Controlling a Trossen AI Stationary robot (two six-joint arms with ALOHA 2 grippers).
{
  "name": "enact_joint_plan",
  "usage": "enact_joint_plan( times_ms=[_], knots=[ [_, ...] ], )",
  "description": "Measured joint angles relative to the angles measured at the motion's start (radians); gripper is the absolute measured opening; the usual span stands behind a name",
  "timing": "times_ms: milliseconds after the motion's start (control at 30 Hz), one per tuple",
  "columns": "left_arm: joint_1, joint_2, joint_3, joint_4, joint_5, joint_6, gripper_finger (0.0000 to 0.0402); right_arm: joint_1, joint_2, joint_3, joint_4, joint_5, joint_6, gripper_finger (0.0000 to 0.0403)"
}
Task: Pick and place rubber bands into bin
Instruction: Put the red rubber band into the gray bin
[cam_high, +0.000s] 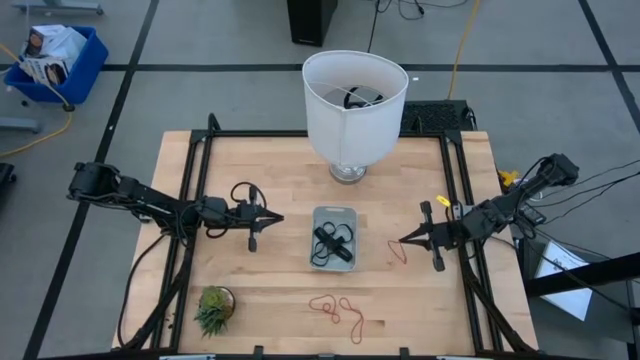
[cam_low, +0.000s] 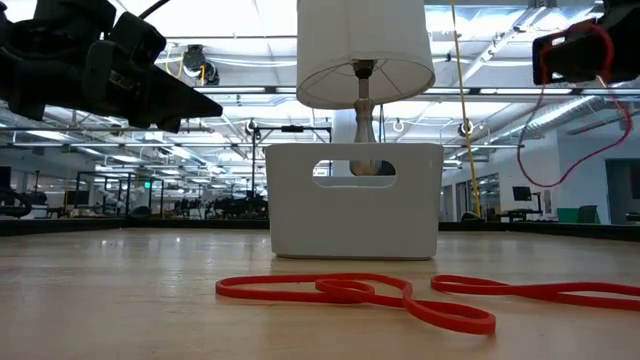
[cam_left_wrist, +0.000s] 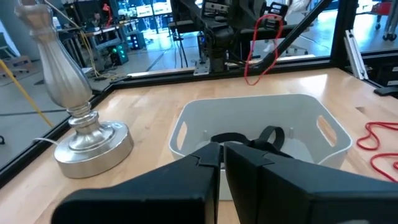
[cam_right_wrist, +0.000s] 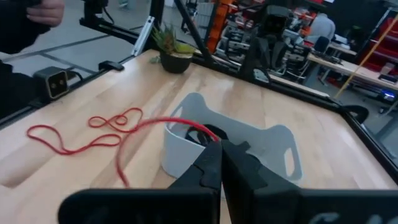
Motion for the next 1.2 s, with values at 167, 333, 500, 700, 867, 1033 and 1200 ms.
enact_joint_plan(
  times_ms=[167,333,500,700,867,1033,1200],
  knots=[
    [0.000,0.000,0.000,0.000,-0.034,0.000,0.0031,-0.043,-0.051,-0.049,0.006,0.000,0.002,0.0000],
    [0.000,0.000,0.000,0.000,-0.042,-0.006,0.0031,-0.077,-0.063,-0.087,0.106,-0.001,0.008,0.0000],
    [0.000,0.000,0.000,0.000,-0.042,-0.014,0.0031,-0.100,-0.034,-0.120,0.206,-0.002,-0.006,0.0000],
    [0.000,0.000,0.000,0.004,-0.043,0.000,0.0031,-0.139,0.035,-0.122,0.374,-0.032,-0.013,0.0000],
    [0.000,0.000,0.000,0.026,-0.043,0.001,0.0031,-0.170,0.142,-0.117,0.527,-0.089,-0.030,0.0000],
    [0.000,0.000,0.000,0.039,-0.043,0.001,0.0031,-0.212,0.279,-0.033,0.536,-0.141,-0.028,0.0000],
    [0.000,0.000,0.000,0.039,-0.043,0.010,0.0031,-0.262,0.428,0.116,0.471,-0.214,-0.055,0.0000]
  ],
)
